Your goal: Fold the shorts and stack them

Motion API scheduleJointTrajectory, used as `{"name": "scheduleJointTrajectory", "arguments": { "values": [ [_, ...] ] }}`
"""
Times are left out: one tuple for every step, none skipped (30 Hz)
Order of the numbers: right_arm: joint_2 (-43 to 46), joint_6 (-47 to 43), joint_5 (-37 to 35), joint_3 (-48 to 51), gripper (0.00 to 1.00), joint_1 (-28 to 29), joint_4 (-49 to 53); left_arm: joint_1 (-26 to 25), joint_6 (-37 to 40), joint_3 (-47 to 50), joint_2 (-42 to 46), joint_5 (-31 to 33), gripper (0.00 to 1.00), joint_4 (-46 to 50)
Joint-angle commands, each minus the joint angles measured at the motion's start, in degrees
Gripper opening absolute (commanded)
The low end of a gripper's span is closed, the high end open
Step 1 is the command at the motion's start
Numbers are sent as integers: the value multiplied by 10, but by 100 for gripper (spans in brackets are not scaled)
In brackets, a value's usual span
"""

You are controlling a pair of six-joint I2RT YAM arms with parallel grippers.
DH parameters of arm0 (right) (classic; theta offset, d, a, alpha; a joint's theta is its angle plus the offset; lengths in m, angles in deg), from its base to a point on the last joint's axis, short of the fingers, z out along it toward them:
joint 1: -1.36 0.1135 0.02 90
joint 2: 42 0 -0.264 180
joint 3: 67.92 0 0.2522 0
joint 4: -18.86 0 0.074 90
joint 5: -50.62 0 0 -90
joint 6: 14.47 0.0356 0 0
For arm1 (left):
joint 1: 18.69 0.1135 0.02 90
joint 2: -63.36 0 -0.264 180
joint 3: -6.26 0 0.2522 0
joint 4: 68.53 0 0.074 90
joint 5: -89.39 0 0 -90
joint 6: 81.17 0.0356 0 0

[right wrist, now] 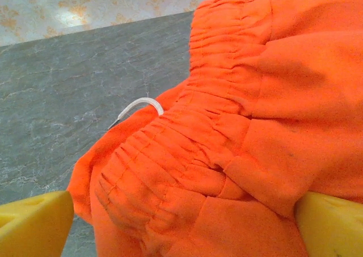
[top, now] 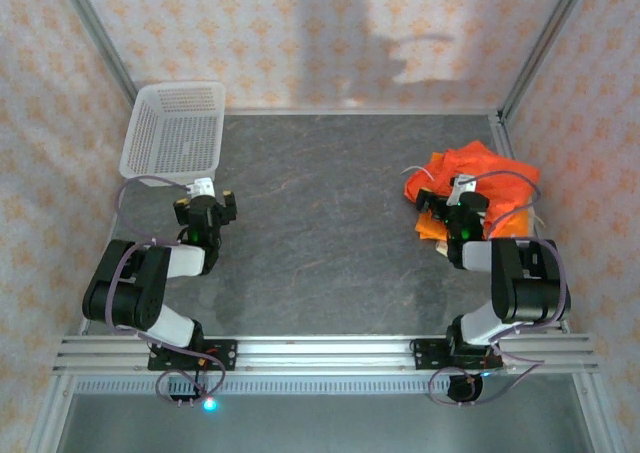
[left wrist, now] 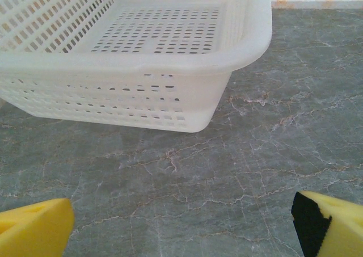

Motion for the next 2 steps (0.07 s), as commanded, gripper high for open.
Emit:
{"name": "scheduleJointTrajectory", "arguments": {
  "values": [
    [-3,5,-14,3,99,4,-4,5,-1,-9,7,0,100,2],
    [-3,5,-14,3,99,4,-2,5,0,-9,7,0,100,2]
  ]
}}
